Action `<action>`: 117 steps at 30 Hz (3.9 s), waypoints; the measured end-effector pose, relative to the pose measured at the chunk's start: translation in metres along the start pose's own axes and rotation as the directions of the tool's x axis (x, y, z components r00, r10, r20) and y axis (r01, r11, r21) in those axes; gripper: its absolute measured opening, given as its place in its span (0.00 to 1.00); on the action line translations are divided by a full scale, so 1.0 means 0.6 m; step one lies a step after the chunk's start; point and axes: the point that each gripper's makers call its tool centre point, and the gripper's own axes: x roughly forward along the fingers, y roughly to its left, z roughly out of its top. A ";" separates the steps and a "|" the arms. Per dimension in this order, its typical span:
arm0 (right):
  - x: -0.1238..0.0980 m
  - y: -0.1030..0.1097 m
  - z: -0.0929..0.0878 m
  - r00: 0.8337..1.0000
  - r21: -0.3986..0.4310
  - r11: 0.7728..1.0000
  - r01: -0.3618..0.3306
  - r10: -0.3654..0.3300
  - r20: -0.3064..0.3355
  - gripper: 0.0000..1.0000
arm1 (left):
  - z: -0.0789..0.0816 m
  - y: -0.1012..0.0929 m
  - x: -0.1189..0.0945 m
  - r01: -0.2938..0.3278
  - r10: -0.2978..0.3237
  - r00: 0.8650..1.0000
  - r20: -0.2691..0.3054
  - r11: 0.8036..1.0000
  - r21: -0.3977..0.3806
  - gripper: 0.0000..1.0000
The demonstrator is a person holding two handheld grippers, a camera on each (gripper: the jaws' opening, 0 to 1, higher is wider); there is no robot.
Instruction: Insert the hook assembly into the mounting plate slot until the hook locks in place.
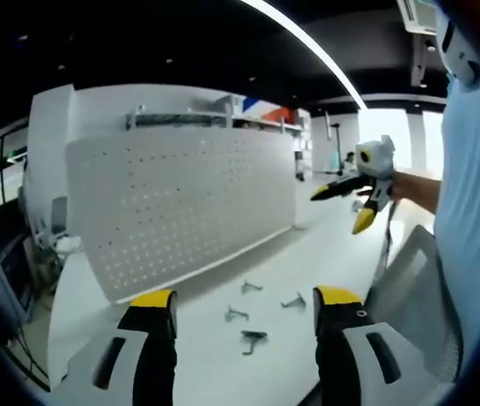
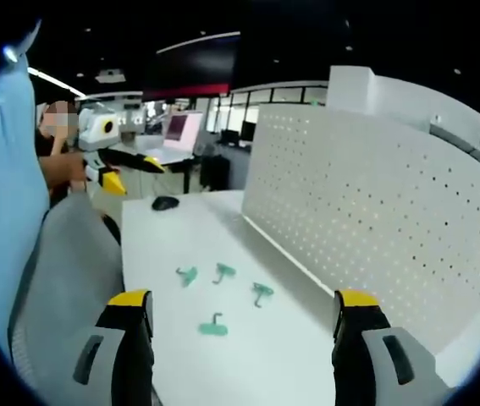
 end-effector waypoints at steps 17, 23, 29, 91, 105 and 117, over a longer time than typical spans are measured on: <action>0.006 0.007 -0.001 1.000 -0.007 1.000 -0.002 0.002 -0.014 0.88 | -0.003 -0.002 0.001 0.011 -0.011 1.000 0.001 1.000 0.001 0.67; 0.010 0.008 0.002 1.000 -0.014 1.000 -0.006 0.006 -0.015 0.88 | -0.002 -0.001 0.002 0.012 -0.012 1.000 0.004 1.000 0.001 0.67; 0.013 0.008 0.002 1.000 -0.017 1.000 -0.011 0.011 -0.022 0.87 | -0.007 -0.001 0.003 0.014 -0.014 1.000 0.001 1.000 -0.005 0.67; 0.213 0.128 0.029 0.955 0.071 0.963 -0.260 0.268 -0.131 0.37 | -0.036 -0.015 0.011 0.030 -0.030 0.999 0.019 1.000 0.004 0.64; 0.265 0.142 -0.010 0.926 0.096 0.952 -0.292 0.306 -0.223 0.26 | -0.044 -0.006 0.012 0.023 -0.023 1.000 0.011 1.000 -0.001 0.64; 0.305 0.152 -0.039 0.901 0.106 0.949 -0.297 0.315 -0.297 0.17 | -0.043 -0.003 0.011 0.019 -0.019 1.000 0.014 1.000 0.000 0.64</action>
